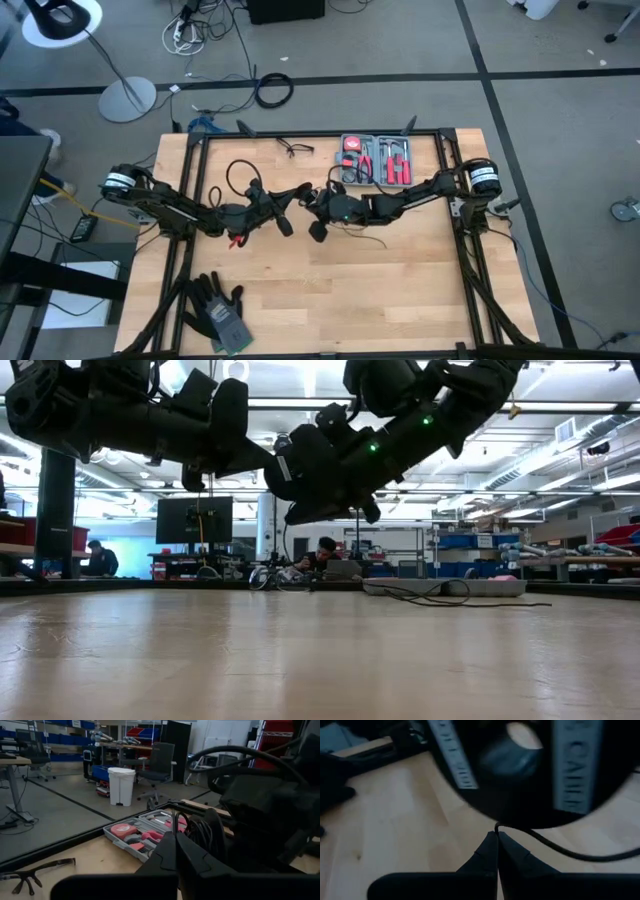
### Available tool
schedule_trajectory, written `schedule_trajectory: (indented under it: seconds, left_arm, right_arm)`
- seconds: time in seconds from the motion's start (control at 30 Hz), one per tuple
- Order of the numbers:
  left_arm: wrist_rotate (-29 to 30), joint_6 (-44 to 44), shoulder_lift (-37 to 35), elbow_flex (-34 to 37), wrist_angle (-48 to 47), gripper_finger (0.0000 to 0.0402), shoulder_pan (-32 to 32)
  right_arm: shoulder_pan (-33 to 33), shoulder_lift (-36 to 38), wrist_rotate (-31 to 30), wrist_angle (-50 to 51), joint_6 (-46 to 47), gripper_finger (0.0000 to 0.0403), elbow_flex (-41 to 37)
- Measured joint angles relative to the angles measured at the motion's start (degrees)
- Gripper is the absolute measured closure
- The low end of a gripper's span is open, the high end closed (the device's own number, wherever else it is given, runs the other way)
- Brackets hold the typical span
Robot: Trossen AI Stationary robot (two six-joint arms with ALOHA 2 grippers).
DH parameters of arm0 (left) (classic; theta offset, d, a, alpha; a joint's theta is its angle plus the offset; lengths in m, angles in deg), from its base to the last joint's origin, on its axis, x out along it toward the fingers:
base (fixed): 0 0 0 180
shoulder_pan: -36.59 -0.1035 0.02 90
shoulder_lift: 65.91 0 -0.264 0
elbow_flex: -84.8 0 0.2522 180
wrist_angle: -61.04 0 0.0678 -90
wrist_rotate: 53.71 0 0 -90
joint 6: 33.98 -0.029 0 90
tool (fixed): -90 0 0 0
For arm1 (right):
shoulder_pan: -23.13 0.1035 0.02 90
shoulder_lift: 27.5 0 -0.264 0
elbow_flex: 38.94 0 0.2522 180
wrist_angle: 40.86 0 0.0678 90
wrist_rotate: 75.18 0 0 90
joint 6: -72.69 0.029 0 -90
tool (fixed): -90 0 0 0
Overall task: Coil cords
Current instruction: Coil the black wire onto the spool
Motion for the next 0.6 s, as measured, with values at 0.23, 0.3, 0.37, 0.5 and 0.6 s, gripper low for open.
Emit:
schedule_trajectory:
  seconds: [0.23, 0.3, 0.37, 0.5, 0.6]
  left_arm:
    - [0.1, -0.6, 0.0, -1.2, 0.3, 0.0402, 0.0]
    - [0.7, -1.5, 0.1, -1.3, 0.1, 0.0402, 0.0]
    - [2.6, -1.6, 0.1, -1.1, 0.0, 0.0401, 0.0]
    - [5.4, -1.7, 0.1, -0.3, 0.3, 0.0402, 0.0]
    - [7.0, -1.6, 0.1, 0.8, 0.9, 0.0402, 0.0]
  right_arm:
    - [0.1, 0.0, 4.9, -0.4, 0.3, 0.0403, 0.0]
    - [0.2, 0.0, 5.0, -0.4, 0.3, 0.0403, 0.0]
    - [0.5, 0.0, 4.9, -0.2, -0.6, 0.0402, 0.0]
    - [1.5, 0.0, 4.9, 3.3, -3.8, 0.0385, 0.0]
    - [2.0, 0.0, 4.7, 5.4, -3.6, 0.0363, 0.0]
